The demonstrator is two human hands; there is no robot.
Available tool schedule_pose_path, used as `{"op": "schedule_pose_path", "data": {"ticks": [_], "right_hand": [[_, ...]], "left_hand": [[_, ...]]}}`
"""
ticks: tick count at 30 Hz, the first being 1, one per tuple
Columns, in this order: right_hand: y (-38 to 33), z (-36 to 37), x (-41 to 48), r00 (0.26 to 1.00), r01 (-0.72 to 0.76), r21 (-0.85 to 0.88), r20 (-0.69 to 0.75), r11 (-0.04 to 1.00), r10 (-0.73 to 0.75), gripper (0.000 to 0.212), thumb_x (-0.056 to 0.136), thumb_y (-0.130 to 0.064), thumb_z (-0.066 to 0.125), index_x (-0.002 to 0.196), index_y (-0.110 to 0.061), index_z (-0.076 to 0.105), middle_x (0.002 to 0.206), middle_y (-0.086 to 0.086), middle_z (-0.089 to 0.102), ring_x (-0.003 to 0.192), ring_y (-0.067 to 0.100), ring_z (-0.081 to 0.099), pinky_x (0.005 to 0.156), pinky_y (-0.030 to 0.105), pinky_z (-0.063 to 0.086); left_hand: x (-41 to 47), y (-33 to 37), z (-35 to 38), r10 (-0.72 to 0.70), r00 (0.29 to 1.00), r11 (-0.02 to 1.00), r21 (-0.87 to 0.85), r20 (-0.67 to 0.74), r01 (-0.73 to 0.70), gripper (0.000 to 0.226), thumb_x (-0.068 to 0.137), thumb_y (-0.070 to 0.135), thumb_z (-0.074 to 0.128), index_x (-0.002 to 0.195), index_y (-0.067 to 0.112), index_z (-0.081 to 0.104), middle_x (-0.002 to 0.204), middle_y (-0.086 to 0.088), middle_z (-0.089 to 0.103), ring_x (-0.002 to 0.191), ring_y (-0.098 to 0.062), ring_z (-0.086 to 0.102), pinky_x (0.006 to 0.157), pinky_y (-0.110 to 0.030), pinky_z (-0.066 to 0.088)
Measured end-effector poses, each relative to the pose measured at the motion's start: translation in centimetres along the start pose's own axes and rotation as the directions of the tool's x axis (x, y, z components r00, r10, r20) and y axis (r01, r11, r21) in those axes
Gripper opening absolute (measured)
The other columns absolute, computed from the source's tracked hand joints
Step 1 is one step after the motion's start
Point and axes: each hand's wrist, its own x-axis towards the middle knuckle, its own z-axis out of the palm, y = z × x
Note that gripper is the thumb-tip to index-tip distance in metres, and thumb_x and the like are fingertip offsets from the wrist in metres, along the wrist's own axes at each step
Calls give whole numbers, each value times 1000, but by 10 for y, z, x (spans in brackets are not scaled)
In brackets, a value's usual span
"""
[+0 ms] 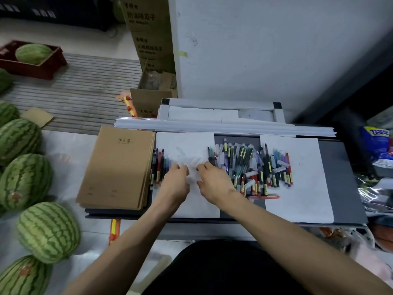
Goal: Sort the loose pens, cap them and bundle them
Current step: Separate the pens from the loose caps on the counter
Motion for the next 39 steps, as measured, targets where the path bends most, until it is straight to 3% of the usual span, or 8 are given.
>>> {"op": "schedule_pose_path", "data": {"ticks": [10, 15, 19, 22, 26, 30, 35, 39], "right_hand": [[-1, 14, 6, 998, -52, -2, -37, 999, 52, 45, 86, -1, 61, 130, -8, 55, 124, 11, 55, 101, 35, 65, 69, 36, 42], [0, 18, 5, 996, -14, 48, -92, 999, 19, 39, 90, -4, 57, 129, -6, 57, 123, 12, 59, 105, 33, 62, 77, 40, 50], [5, 13, 2, 990, -4, 172, -141, 985, 28, 33, 95, -8, 55, 127, -9, 61, 125, 7, 62, 101, 31, 64, 80, 38, 52], [10, 12, 3, 989, 8, 182, -150, 983, 20, 28, 96, -8, 56, 123, -9, 64, 122, 6, 63, 101, 30, 64, 80, 37, 52], [11, 10, 5, 987, 21, 201, -158, 979, 12, 29, 97, -8, 56, 124, -9, 65, 123, 7, 65, 106, 30, 65, 86, 39, 54], [12, 13, 2, 980, 39, 271, -199, 962, 16, 29, 95, -7, 57, 122, -10, 68, 122, 5, 69, 106, 27, 67, 89, 38, 55], [16, 17, -5, 960, 20, 468, -255, 883, 114, 32, 97, -8, 60, 128, -14, 69, 116, 0, 70, 97, 14, 67, 88, 26, 55], [22, 14, -11, 927, -94, 820, -135, 564, 351, 36, 98, -4, 59, 128, -19, 70, 99, 2, 67, 79, 15, 66, 74, 21, 54]], "left_hand": [[4, -16, -6, -173, 982, 893, -434, -79, 123, 39, 79, 12, 74, 118, 18, 71, 111, 3, 66, 97, -16, 63, 78, -28, 50], [10, -20, -14, -335, 934, 377, -892, 120, 250, 30, 82, -4, 62, 107, 10, 71, 79, -4, 66, 64, -20, 65, 67, -33, 62], [27, -12, -27, -503, 803, 76, -909, 319, 409, 28, 79, -11, 38, 64, 10, 49, 54, -2, 38, 45, -15, 41, 46, -26, 37], [36, -15, -27, -518, 843, 376, -846, 145, 377, 24, 83, 6, 45, 63, 17, 37, 58, 2, 34, 45, -14, 33, 50, -26, 24], [33, -22, -26, -235, 961, 923, -342, -146, 174, 26, 86, 40, 66, 107, 28, 58, 90, 10, 64, 81, -13, 63, 67, -29, 48], [41, -13, -25, -166, 978, 985, -63, -130, 158, 53, 87, 40, 71, 132, 22, 52, 110, -3, 68, 97, -28, 67, 82, -43, 59], [43, -4, -22, -73, 987, 992, 91, -145, 87, 36, 91, 30, 65, 123, 18, 52, 103, -4, 64, 86, -28, 61, 69, -36, 51], [43, 1, -23, -48, 993, 987, 145, -108, 63, 32, 90, 24, 60, 119, 14, 53, 108, -8, 63, 91, -33, 63, 69, -37, 47]]}}
